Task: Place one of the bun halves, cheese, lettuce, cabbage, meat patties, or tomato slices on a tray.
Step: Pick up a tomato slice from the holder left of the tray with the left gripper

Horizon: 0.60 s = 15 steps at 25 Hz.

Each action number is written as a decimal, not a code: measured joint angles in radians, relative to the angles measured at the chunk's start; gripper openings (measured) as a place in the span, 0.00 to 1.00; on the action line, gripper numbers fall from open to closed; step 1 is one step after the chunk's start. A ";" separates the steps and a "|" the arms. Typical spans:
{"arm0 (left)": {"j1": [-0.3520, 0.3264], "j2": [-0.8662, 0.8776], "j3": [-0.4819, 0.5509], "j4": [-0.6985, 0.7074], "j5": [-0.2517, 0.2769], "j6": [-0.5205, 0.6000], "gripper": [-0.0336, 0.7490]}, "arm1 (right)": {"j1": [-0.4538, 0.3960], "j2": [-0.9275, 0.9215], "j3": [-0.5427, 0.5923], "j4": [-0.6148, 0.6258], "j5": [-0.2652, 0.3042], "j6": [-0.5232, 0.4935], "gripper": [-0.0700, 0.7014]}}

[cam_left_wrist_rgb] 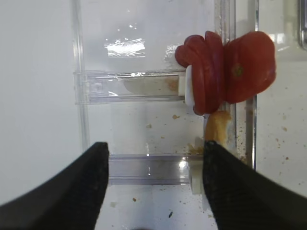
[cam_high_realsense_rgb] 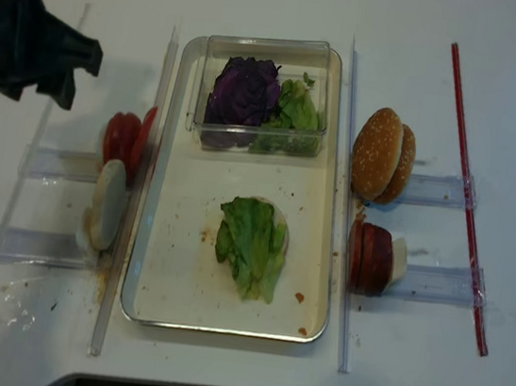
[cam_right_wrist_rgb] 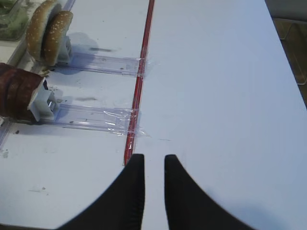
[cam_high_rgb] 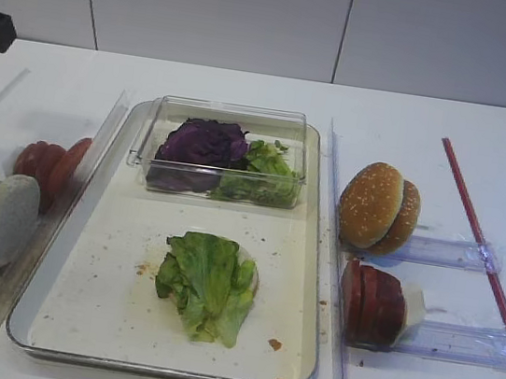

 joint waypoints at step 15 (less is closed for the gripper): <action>-0.068 0.094 -0.063 -0.072 -0.002 0.037 0.57 | 0.000 0.000 0.000 0.000 0.000 0.000 0.27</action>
